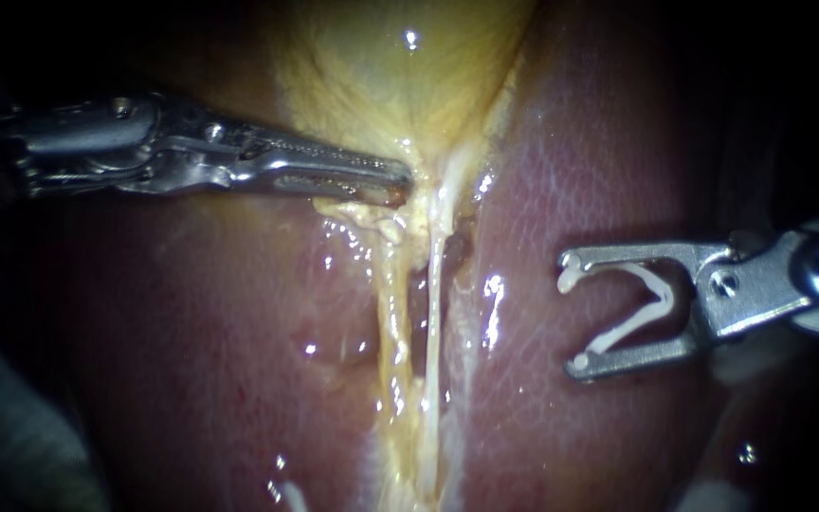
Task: Grabbing gallbladder
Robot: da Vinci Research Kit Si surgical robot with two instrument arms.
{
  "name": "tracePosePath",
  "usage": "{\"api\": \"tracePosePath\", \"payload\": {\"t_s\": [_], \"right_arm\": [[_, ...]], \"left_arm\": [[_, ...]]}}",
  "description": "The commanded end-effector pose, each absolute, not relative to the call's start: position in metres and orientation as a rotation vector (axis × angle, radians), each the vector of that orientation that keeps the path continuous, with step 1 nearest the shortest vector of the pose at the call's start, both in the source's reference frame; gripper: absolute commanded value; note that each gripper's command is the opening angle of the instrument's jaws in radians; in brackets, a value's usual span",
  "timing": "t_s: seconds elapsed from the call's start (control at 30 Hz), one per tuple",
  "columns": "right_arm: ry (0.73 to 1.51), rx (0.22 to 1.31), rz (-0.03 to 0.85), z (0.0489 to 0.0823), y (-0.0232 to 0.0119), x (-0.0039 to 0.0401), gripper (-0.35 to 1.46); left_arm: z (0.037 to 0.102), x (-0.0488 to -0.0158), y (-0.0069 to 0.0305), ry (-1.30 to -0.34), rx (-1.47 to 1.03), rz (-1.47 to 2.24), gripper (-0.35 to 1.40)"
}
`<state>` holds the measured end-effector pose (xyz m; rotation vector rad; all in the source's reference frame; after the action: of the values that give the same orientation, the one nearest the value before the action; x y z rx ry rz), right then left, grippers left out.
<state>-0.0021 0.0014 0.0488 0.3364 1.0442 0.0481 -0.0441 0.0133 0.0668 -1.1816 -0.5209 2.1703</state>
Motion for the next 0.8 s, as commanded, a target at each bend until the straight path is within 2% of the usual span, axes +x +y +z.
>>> {"api": "tracePosePath", "payload": {"t_s": [0.03, 0.53, 0.8], "right_arm": [[1.044, 0.336, 0.048, 0.0488, 0.0014, -0.0020, 0.47], [1.045, 0.337, 0.047, 0.0488, 0.0014, -0.0021, 0.47], [1.045, 0.337, 0.047, 0.0487, 0.0014, -0.0021, 0.47]], "left_arm": [[0.0666, -0.0440, 0.0134, -0.521, -1.182, 2.170, -0.33], [0.0635, -0.0435, 0.0148, -0.528, -1.172, 2.160, -0.28], [0.0597, -0.0418, 0.0164, -0.520, -1.194, 2.125, -0.23]]}}
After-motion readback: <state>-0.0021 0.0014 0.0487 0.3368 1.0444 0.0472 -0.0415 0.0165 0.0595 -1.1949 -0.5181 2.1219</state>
